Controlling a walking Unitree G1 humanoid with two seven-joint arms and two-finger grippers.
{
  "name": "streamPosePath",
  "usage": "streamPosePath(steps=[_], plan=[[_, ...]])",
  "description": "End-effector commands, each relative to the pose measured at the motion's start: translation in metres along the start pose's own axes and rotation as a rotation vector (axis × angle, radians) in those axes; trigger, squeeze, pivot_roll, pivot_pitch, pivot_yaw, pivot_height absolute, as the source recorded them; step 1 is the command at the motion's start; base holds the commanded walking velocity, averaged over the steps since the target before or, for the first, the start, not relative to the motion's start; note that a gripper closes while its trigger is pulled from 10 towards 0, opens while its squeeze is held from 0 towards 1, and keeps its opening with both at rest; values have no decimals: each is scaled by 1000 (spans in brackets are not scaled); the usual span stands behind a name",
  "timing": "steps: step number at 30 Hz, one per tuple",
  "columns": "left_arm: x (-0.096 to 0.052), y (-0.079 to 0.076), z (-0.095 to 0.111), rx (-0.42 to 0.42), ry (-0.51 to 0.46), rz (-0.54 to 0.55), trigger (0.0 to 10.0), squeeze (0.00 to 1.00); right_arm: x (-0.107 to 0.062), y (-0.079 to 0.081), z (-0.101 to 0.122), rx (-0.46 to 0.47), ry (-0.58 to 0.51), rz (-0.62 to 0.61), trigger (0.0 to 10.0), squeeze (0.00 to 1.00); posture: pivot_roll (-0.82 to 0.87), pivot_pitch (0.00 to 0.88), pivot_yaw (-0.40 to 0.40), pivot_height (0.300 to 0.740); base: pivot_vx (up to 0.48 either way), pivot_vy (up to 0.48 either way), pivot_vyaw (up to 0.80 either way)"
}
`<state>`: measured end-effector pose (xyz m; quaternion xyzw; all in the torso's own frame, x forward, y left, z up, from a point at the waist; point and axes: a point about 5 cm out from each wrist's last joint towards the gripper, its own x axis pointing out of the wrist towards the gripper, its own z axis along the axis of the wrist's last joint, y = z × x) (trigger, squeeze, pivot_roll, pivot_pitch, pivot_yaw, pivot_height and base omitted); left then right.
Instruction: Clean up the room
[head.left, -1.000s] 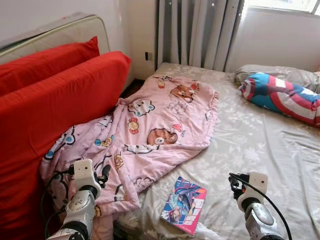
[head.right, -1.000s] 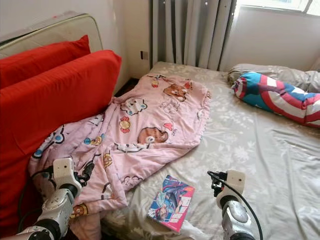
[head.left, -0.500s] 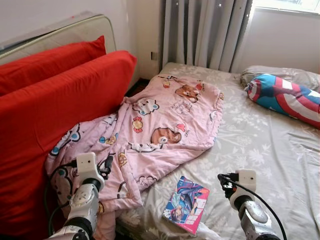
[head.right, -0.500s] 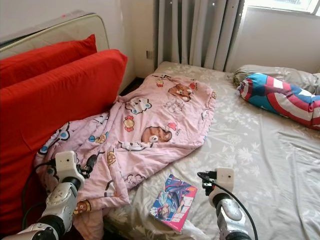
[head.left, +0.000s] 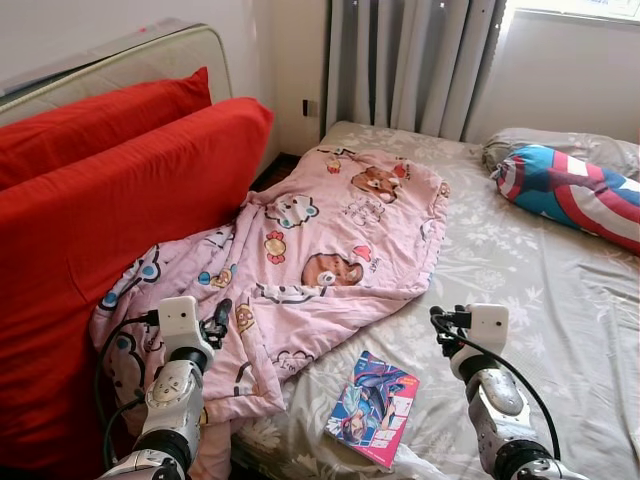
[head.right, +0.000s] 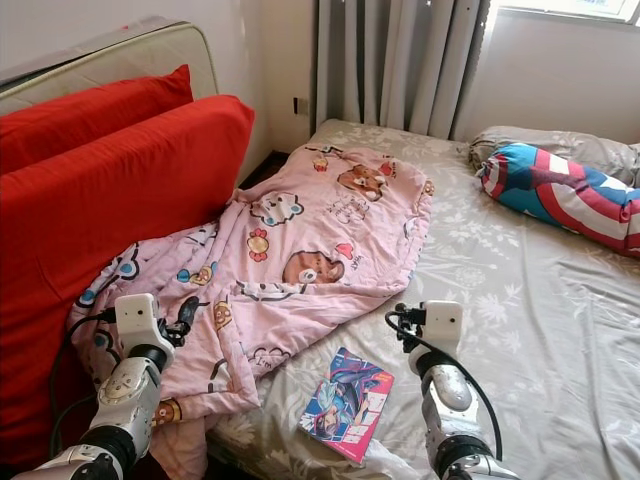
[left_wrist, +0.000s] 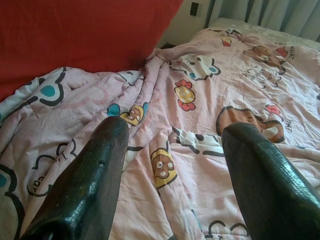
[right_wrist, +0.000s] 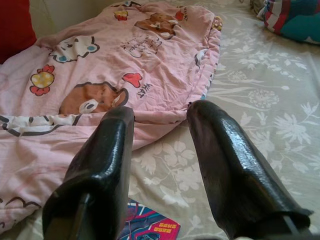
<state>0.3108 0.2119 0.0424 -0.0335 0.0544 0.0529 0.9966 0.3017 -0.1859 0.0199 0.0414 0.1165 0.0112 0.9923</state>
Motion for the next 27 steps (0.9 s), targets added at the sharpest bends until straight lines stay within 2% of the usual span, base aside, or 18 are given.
streamPosePath(steps=[1, 10, 14, 27], plan=[[2, 4, 6, 7, -18, 13, 10000, 0, 3, 6, 5, -15, -18, 16, 10000, 0, 1, 0, -28, 705, 0, 0, 0], [0, 1, 0, 10, 4, 3, 10000, 0, 3, 8, 7, -15, -42, 9, 10000, 0, -12, 0, -10, 655, 0, 0, 0], [1, 2, 1, 12, 5, 5, 10000, 0, 2, 10, 8, -4, -77, 10, 10000, 0, -10, 0, -12, 655, 0, 0, 0], [2, 0, 1, 15, 14, -1, 10000, 0, 3, 14, 8, -9, -67, 27, 10000, 0, -4, 0, -12, 655, 0, 0, 0]])
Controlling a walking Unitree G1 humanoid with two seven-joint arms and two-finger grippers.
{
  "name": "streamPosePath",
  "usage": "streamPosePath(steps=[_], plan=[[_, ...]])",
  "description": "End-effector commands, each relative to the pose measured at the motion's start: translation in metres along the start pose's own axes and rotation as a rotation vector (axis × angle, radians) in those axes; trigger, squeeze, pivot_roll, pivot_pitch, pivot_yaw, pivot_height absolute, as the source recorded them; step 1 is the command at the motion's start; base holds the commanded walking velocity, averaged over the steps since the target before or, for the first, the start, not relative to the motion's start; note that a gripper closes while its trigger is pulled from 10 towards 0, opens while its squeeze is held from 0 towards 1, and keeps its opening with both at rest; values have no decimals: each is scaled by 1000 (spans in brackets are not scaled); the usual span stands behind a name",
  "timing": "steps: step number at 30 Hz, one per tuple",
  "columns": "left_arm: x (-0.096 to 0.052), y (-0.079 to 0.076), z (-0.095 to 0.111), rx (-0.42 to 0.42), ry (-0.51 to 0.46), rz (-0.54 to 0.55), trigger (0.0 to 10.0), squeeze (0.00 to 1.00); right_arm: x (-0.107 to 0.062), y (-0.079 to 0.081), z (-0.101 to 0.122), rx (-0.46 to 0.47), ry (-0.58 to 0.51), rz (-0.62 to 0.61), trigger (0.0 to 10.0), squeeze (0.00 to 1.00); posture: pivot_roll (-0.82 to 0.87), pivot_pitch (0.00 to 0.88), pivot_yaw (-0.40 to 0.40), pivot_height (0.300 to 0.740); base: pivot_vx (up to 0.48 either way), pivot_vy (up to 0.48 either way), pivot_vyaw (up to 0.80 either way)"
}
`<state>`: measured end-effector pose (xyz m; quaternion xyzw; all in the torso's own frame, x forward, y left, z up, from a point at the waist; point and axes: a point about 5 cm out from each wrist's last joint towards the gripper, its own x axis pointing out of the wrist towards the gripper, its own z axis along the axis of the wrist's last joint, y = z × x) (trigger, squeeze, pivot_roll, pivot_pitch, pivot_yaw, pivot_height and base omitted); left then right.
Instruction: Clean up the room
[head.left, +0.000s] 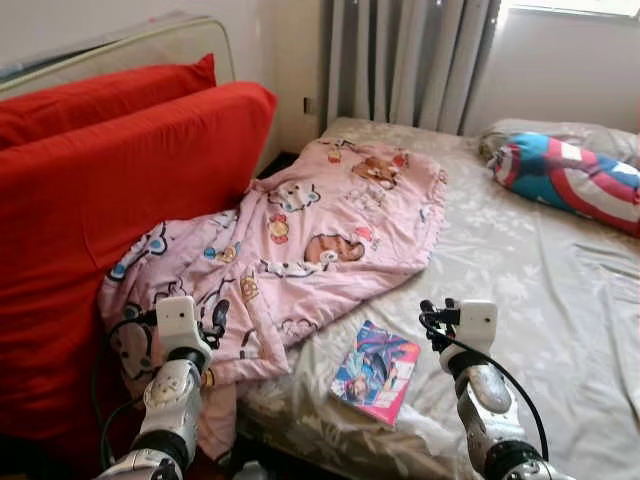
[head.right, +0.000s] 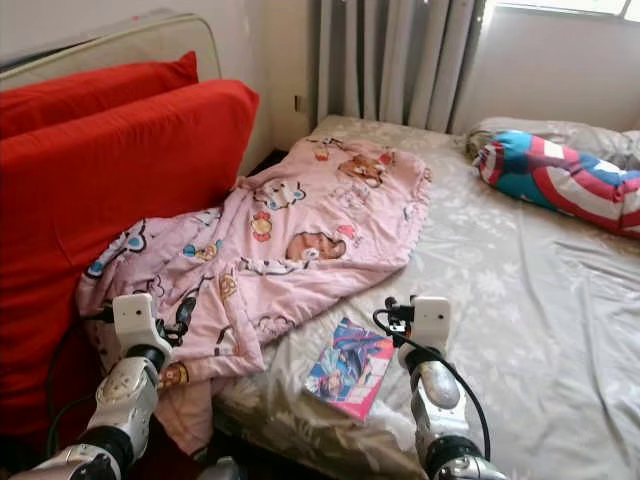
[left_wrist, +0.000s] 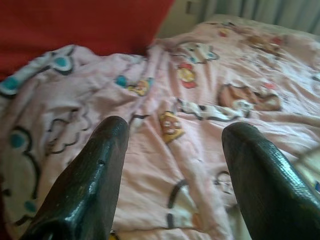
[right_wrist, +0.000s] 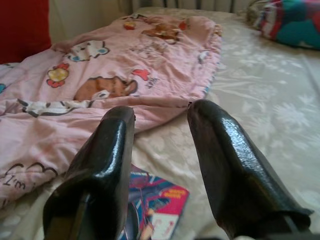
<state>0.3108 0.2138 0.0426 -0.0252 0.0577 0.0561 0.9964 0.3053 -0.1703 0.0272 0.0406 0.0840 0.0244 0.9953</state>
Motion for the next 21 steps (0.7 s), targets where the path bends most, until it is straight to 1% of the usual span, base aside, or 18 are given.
streamPosePath(steps=[1, 12, 14, 16, 21], plan=[[1, -2, 0, -2, 10, -9, 10000, 0, 0, -2, 1, -3, -1, 0, 10000, 0, -5, 0, -11, 655, 0, 0, 0], [1, -2, 0, -4, 12, -12, 10000, 0, -1, -1, 0, 0, 1, 2, 10000, 0, -7, 0, -10, 655, 0, 0, 0], [1, -2, 0, -5, 18, -14, 10000, 0, 0, -1, -2, -4, 27, -3, 10000, 0, -7, 0, -9, 655, 0, 0, 0], [1, -2, -1, -6, 22, -14, 10000, 0, 0, -1, -3, -3, 35, -5, 10000, 0, -7, 0, -10, 651, 0, 0, 0], [1, -2, -2, -8, 32, -17, 10000, 0, -1, -2, -5, -2, 56, -2, 10000, 0, -7, 0, -10, 616, 0, 0, 0]])
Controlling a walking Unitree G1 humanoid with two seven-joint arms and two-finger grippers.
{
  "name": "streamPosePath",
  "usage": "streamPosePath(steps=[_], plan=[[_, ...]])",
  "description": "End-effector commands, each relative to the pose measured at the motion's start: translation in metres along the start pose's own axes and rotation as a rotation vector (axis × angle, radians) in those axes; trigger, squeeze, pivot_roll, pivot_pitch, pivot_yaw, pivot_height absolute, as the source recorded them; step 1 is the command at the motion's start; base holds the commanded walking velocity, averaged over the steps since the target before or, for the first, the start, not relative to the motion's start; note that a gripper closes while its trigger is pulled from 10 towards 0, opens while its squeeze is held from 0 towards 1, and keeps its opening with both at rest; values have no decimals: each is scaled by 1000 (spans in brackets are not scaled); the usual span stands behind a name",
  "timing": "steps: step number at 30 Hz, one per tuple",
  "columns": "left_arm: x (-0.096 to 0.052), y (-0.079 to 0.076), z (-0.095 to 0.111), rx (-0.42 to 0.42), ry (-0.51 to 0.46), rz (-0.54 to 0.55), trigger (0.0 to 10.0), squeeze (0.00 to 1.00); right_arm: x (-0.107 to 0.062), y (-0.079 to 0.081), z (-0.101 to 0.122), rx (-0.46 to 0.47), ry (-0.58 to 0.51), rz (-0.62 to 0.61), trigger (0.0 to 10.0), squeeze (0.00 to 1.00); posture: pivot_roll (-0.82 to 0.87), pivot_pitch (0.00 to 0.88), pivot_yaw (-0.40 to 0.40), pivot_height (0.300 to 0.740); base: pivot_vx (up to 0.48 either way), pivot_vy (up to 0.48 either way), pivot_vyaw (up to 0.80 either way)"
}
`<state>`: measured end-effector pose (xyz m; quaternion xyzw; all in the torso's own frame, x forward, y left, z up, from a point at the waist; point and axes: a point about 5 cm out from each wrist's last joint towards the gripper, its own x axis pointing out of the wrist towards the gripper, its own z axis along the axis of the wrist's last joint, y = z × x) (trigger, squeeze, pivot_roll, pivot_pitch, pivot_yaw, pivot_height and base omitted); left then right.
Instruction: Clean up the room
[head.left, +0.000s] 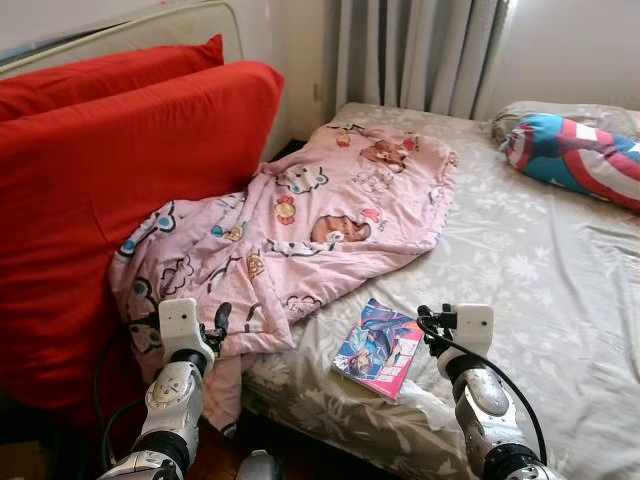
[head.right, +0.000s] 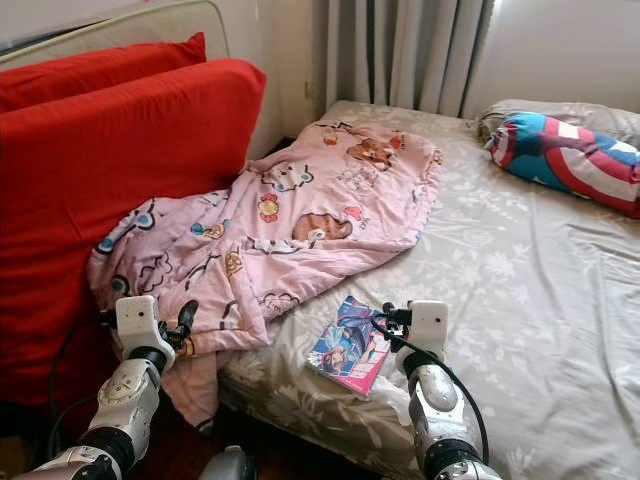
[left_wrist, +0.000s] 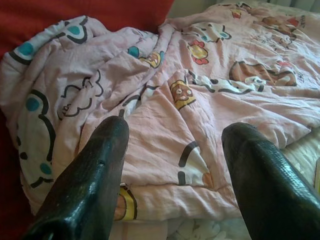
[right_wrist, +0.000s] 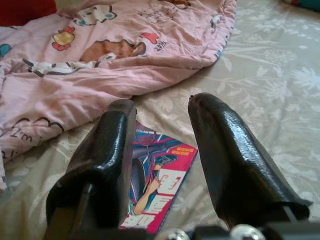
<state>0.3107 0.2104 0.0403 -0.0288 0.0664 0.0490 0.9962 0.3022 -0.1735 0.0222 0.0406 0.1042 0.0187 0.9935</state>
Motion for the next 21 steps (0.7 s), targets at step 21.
streamPosePath(steps=[21], plan=[[1, 3, -3, -13, 38, -4, 10000, 0, -1, 1, -5, 8, 33, 9, 10000, 0, -7, 0, -7, 597, 0, 0, 0]])
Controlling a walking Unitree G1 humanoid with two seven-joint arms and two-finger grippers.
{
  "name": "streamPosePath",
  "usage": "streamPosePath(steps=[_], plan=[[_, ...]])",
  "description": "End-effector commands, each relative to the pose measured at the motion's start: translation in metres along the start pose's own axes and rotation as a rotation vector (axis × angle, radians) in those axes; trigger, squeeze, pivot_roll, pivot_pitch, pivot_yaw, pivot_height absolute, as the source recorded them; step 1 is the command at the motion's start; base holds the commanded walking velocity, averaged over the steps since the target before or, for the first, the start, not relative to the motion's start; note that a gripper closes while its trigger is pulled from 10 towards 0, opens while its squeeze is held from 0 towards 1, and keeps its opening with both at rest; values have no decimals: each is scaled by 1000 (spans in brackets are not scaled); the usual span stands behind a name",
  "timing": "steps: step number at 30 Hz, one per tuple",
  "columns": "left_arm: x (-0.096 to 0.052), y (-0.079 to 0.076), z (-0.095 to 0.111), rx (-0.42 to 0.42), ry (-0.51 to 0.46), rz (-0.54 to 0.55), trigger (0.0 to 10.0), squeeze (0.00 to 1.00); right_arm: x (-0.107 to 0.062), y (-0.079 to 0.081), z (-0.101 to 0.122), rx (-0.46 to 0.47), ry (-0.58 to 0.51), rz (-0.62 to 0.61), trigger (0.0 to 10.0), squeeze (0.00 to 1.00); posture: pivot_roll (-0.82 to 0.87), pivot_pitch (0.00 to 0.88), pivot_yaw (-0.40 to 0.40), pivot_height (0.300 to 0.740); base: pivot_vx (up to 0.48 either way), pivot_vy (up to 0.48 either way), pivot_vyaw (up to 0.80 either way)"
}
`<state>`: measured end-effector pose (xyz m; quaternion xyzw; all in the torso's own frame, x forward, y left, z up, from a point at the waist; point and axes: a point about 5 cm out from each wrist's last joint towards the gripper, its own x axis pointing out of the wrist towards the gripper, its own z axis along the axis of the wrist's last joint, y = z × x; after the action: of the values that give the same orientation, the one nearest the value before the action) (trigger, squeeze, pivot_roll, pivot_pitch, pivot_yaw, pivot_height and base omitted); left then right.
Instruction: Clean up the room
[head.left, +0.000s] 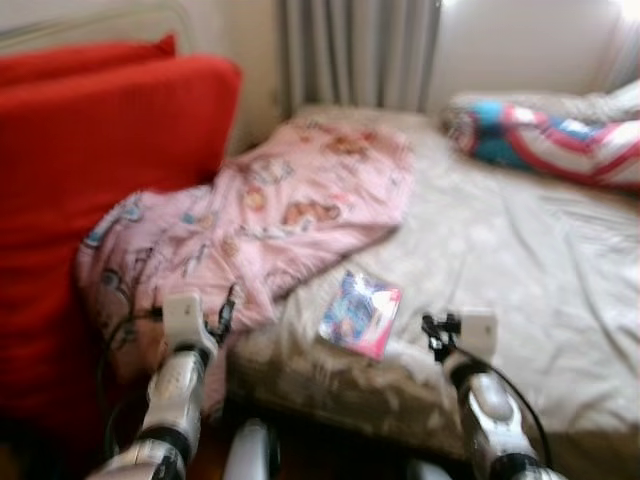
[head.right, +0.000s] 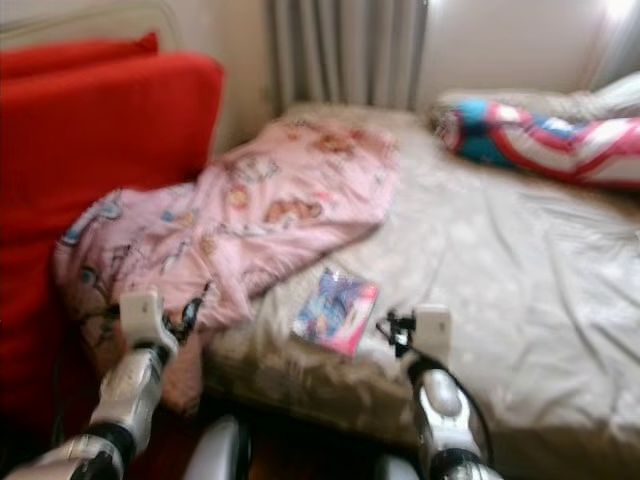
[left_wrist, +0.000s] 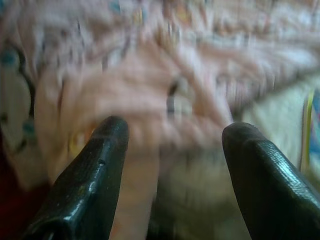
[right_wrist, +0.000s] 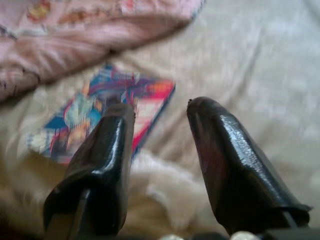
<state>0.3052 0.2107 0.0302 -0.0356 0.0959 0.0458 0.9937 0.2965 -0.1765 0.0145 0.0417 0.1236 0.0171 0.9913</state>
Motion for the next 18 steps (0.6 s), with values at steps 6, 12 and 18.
streamPosePath(steps=[6, 12, 18], plan=[[4, 2, 8, -6, -17, -1, 10000, 0, 3, 11, -1, -6, 24, 26, 10000, 0, -7, 0, -7, 597, 0, 0, 0], [4, 1, 7, -9, -12, -8, 10000, 0, 2, 12, -3, -23, 34, 45, 10000, 0, -7, 0, -7, 597, 96, 0, 267], [4, 1, 6, -10, -8, -11, 10000, 0, 0, 11, -7, -2, 44, 41, 10000, 0, -7, 0, -7, 597, 326, 0, 133]])
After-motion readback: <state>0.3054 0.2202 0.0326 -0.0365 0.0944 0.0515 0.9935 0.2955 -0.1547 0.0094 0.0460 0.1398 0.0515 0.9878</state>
